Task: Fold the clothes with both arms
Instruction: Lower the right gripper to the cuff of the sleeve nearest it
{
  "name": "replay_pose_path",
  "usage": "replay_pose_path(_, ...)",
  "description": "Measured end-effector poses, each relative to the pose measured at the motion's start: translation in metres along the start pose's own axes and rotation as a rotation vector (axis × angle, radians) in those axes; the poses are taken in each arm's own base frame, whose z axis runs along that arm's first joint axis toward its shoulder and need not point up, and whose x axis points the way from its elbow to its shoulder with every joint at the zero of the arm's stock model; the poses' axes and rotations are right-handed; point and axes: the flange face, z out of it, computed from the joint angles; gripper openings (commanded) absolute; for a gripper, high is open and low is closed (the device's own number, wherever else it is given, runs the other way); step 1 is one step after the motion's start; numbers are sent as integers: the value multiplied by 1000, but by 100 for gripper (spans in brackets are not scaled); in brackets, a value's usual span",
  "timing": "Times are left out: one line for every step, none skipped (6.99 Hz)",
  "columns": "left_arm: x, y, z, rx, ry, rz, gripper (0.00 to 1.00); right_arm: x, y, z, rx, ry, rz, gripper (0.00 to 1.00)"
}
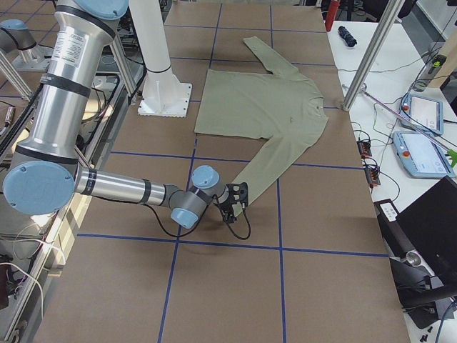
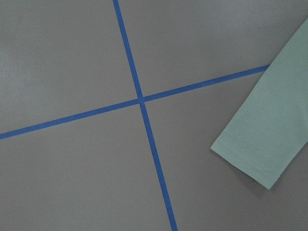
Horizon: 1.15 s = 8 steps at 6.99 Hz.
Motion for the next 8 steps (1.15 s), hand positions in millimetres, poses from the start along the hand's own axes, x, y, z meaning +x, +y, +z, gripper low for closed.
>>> replay_pose_path(0, 0, 0, 0, 0, 1, 100, 1, 1, 1, -2, 3, -1, 72)
replay_pose_path(0, 1, 0, 0, 0, 3, 100, 1, 2, 3, -5, 5, -2, 71)
replay_pose_path(0, 1, -1, 1, -1, 4, 100, 2, 3, 5, -9, 7, -2, 70)
replay_pose_path(0, 2, -2, 3, -1, 5, 100, 2, 4, 6, -13, 8, -3, 68)
replay_pose_path(0, 2, -2, 3, -1, 5, 100, 3, 4, 8, -16, 9, -3, 67)
replay_pose_path(0, 2, -2, 3, -1, 5, 100, 3, 4, 11, -19, 11, -4, 63)
replay_pose_path(0, 2, -2, 3, -1, 5, 100, 3, 4, 12, -20, 11, -5, 50)
replay_pose_path(0, 2, -2, 4, -1, 5, 100, 3, 5, 12, -20, 11, -5, 17)
